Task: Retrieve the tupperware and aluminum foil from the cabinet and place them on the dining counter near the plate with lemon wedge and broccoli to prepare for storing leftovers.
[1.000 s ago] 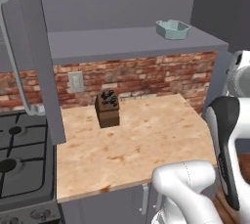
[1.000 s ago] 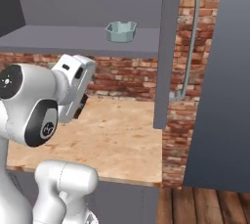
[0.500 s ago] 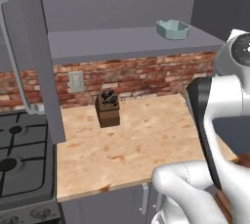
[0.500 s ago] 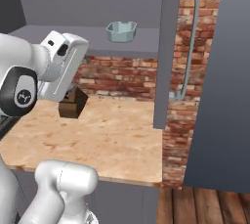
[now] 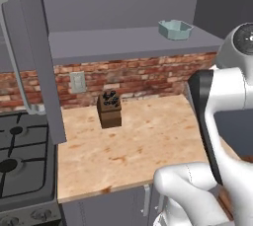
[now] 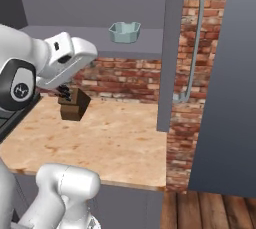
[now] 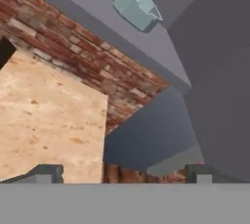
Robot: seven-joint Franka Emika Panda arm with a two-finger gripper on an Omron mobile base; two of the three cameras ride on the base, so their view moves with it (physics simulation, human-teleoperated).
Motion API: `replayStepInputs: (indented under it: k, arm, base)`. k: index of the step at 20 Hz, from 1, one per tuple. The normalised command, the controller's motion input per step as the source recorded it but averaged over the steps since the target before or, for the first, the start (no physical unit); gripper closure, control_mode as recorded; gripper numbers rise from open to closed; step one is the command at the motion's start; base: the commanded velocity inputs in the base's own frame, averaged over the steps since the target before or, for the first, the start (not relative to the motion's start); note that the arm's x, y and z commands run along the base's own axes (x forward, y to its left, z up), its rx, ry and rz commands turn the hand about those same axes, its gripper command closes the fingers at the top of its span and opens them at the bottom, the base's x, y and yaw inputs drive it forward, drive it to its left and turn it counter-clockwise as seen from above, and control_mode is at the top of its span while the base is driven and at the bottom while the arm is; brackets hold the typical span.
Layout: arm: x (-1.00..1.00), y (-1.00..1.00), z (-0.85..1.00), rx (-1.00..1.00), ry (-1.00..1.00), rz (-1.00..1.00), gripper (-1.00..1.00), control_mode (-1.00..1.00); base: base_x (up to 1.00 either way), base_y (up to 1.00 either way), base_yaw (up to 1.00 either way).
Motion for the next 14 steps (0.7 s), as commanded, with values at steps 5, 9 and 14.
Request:
replayStepInputs:
  k: [5, 9, 14]
  arm:
    - [0.25, 0.25, 0.36, 0.41, -0.28, -0.23, -1.0, -1.0]
    - [0.34, 0.32, 0.64, 0.26, -0.27, -0.09, -1.0, -1.0]
    - [0.38, 0.02, 0.21, 0.28, -0.11, 0.0, -1.0, -1.0]
  base:
    - [0.0, 0.0, 0.0]
    - [0.0, 0.0, 0.0]
    - [0.0, 0.0, 0.0]
